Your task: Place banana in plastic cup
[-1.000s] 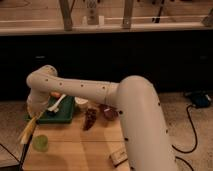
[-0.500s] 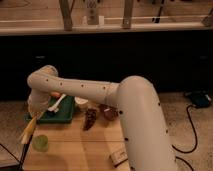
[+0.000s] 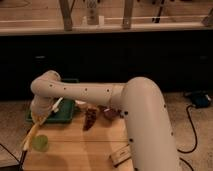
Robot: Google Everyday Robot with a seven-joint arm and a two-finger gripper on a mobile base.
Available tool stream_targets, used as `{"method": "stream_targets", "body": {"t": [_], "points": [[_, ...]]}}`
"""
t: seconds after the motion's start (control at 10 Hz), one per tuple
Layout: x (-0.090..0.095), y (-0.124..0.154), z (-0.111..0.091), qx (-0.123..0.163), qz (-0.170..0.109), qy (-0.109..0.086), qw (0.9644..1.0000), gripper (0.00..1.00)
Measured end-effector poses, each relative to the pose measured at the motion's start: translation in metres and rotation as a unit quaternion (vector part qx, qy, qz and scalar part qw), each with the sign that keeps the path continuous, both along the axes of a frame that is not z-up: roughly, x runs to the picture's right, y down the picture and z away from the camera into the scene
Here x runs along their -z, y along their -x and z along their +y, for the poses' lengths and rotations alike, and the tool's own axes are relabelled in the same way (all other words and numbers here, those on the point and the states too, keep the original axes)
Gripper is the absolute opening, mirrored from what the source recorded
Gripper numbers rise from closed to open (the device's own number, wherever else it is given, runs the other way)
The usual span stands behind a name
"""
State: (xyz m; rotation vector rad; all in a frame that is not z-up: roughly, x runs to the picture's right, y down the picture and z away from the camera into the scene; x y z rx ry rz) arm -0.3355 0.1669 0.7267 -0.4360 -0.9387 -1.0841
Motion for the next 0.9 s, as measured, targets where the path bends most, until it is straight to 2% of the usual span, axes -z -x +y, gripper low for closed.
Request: {"method": "stream_targets", "body": {"t": [0.4, 0.5, 0.6, 0.9], "points": [[0.0, -0.01, 0.013, -0.003, 0.004, 0.016, 0.9999, 0.0], [-0.001, -0.011, 0.015, -0.002, 0.006, 0.021, 0.9998, 0.05], [-0.003, -0.012, 0.016, -0.002, 0.009, 0.024, 0.9997, 0.12], [-0.005, -0.013, 0.021, -0.002, 0.015, 0.032, 0.9994, 0.44]]}}
